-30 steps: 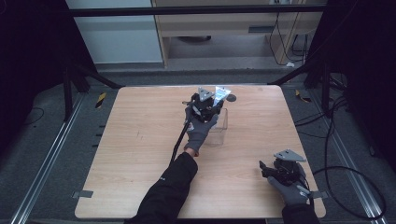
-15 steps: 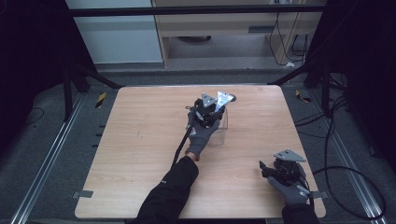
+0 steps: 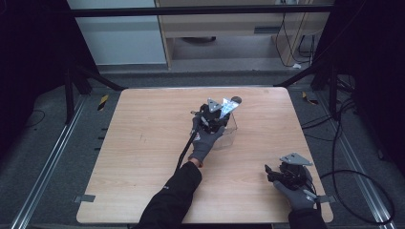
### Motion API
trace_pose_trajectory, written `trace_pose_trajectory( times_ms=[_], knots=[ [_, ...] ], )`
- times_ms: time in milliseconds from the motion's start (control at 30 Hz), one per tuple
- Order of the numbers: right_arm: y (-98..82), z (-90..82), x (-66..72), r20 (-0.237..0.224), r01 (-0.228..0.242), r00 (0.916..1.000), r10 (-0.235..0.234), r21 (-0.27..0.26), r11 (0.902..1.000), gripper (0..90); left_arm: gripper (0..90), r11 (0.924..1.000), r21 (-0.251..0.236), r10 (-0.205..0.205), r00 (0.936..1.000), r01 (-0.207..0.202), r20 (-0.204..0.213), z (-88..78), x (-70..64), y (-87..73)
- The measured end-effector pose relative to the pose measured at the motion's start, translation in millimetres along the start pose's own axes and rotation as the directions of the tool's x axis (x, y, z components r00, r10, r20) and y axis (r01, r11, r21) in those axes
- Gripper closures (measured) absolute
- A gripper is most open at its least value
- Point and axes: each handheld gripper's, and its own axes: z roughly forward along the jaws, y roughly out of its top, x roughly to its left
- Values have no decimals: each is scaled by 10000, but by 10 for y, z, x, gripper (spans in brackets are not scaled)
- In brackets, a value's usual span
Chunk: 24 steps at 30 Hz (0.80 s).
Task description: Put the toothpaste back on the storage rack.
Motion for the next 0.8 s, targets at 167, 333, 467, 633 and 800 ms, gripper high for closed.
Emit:
trace_pose_trajectory(
  times_ms=[167, 333, 467, 633, 800],
  knots=[
    [0, -1, 6, -2, -19, 10000, 19, 13, 10000, 255, 686, 9997, 214, 118, 9999, -117, -41, 6, -15, -20],
    [-1, 1, 7, -15, 17, 10000, -17, 21, 10000, 254, 636, 9952, 831, 537, 9984, -522, -165, 25, -50, -47],
    [-1, 1, 8, -16, 49, 10000, -49, 17, 10000, 253, 629, 9965, 800, 257, 9997, -257, 9, 19, -33, -37],
    [-1, 3, 8, -20, 37, 10000, -37, 35, 10000, 250, 504, 9992, 379, 123, 9998, -128, 122, -103, -17, 33],
    [-2, 1, 10, -2, 34, 10000, -34, 37, 10000, 248, 427, 9988, 24, 488, 9984, -489, 272, -334, -16, 105]
  ],
)
